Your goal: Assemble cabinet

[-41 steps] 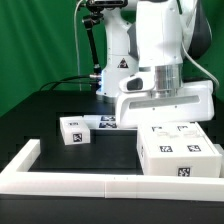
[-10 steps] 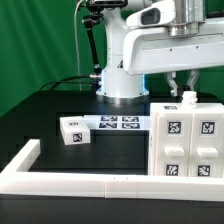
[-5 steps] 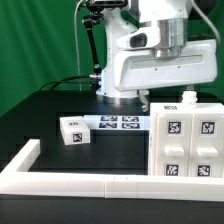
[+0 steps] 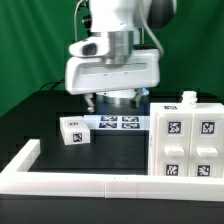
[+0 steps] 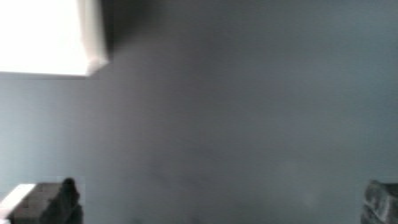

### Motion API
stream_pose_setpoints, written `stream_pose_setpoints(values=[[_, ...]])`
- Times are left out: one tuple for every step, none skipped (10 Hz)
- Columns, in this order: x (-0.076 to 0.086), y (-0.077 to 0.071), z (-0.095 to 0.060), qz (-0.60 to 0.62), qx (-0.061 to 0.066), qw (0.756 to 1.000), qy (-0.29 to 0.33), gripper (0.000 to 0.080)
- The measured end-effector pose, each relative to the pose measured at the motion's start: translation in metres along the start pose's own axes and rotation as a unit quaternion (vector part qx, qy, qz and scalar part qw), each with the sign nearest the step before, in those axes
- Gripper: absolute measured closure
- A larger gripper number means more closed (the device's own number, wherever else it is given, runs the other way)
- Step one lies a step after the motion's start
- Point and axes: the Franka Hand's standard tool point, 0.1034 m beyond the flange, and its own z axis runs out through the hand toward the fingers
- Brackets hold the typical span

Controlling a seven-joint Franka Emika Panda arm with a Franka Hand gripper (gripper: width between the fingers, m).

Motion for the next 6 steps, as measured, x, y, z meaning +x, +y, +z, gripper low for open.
stream_pose_setpoints(values=[[-0.0033,0.0083,-0.0006,0.010,-0.001,1.000,-0.001,0.0002],[-0.0010,0.0032,-0.0003,0.003,0.000,1.000,-0.001,0.0002],[-0.0008,0.0027,-0.0002,0.001,0.000,1.000,-0.001,0.0002],[-0.0010,0.0030,-0.0002,0.002,0.000,1.000,-0.001,0.0002],[-0.0009,0.0029,-0.0002,0.002,0.000,1.000,-0.001,0.0002],[-0.0010,0.0030,-0.0002,0.002,0.000,1.000,-0.001,0.0002]])
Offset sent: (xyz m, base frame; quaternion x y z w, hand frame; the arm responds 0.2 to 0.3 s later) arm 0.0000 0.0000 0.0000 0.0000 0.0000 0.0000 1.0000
